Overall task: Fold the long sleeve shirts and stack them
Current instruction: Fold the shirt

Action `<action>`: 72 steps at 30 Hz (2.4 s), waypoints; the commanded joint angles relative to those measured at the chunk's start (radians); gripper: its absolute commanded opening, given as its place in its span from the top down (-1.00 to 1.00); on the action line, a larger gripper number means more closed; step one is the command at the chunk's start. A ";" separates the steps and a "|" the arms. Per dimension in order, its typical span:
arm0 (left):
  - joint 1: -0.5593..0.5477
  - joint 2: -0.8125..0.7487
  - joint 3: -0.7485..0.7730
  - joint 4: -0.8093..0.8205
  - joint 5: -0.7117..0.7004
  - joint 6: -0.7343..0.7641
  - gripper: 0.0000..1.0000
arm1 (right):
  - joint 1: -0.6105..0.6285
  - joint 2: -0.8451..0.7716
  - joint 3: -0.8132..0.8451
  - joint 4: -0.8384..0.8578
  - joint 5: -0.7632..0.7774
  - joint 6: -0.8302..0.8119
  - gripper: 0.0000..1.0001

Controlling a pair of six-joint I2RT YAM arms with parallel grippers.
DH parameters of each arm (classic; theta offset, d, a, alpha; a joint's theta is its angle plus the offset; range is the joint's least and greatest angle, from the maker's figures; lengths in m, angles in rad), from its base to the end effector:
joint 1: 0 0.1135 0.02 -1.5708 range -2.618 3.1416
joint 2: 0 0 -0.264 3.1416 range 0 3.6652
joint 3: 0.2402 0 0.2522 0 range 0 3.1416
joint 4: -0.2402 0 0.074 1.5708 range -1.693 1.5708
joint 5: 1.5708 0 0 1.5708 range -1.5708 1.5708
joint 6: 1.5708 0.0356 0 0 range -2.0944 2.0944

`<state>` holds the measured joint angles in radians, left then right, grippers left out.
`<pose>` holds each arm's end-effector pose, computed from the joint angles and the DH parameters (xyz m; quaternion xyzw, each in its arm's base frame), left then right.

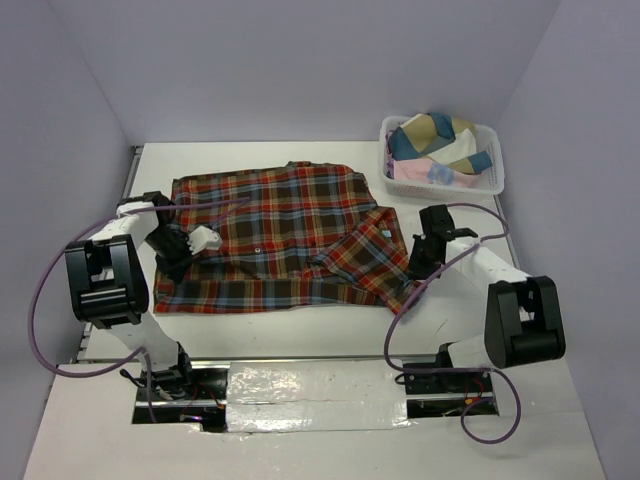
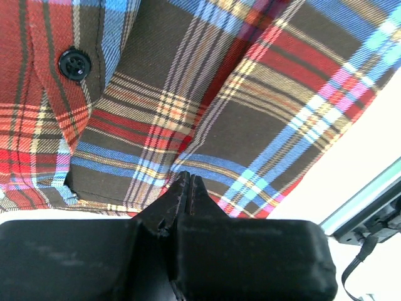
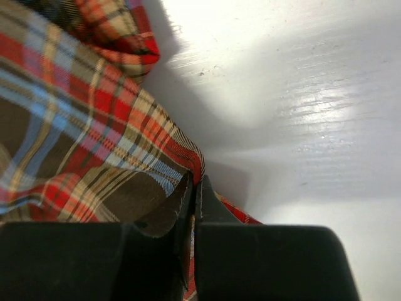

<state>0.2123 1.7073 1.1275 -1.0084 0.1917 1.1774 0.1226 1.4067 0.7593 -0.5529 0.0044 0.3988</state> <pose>0.2867 0.0549 0.1821 0.4612 0.8821 -0.0791 0.0546 0.2463 0.0302 0.1719 0.1357 0.9735 0.0454 0.1785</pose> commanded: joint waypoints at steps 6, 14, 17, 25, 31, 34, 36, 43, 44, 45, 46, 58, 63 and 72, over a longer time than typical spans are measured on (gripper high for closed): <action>0.009 -0.043 0.000 -0.012 0.098 0.059 0.41 | -0.001 -0.077 0.044 -0.036 -0.027 -0.031 1.00; -0.042 0.051 0.015 -0.032 0.204 0.130 -0.28 | 0.000 -0.078 0.040 -0.030 -0.030 -0.032 1.00; -0.044 0.074 0.000 -0.026 0.155 0.145 -0.28 | 0.000 -0.080 0.032 -0.033 -0.018 -0.035 1.00; -0.044 0.072 -0.032 0.016 0.084 0.140 0.55 | 0.000 -0.098 0.014 -0.033 -0.007 -0.032 1.00; -0.036 0.022 0.003 -0.055 0.110 0.151 1.00 | -0.001 -0.118 0.017 -0.039 -0.006 -0.037 1.00; -0.031 0.017 0.023 -0.113 0.124 0.162 0.96 | 0.000 -0.117 0.021 -0.042 -0.006 -0.037 1.00; -0.030 0.018 0.029 -0.145 0.143 0.183 0.63 | 0.000 -0.118 0.020 -0.044 -0.006 -0.037 1.00; -0.031 0.046 -0.003 -0.197 0.166 0.219 0.11 | 0.000 -0.121 0.011 -0.038 -0.006 -0.034 1.00; -0.031 0.051 -0.009 -0.179 0.158 0.215 0.07 | 0.000 -0.121 0.009 -0.036 -0.006 -0.034 1.00; -0.033 0.051 -0.020 -0.165 0.143 0.203 0.06 | 0.000 -0.123 0.009 -0.036 -0.006 -0.034 1.00; -0.033 0.051 -0.026 -0.150 0.134 0.199 0.04 | 0.002 -0.123 0.011 -0.036 -0.006 -0.035 1.00; -0.042 -0.041 -0.133 0.206 0.005 0.062 0.20 | 0.000 -0.115 0.014 -0.035 -0.006 -0.034 1.00; -0.042 -0.101 -0.159 0.243 0.005 0.083 0.18 | 0.000 -0.120 0.012 -0.035 -0.006 -0.037 1.00; -0.047 -0.140 -0.193 0.290 0.029 0.064 0.30 | -0.001 -0.126 0.005 -0.028 -0.011 -0.037 1.00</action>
<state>0.1677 1.6089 0.9394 -0.7517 0.1879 1.2461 0.1226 1.3235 0.7670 -0.5850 -0.0151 0.3725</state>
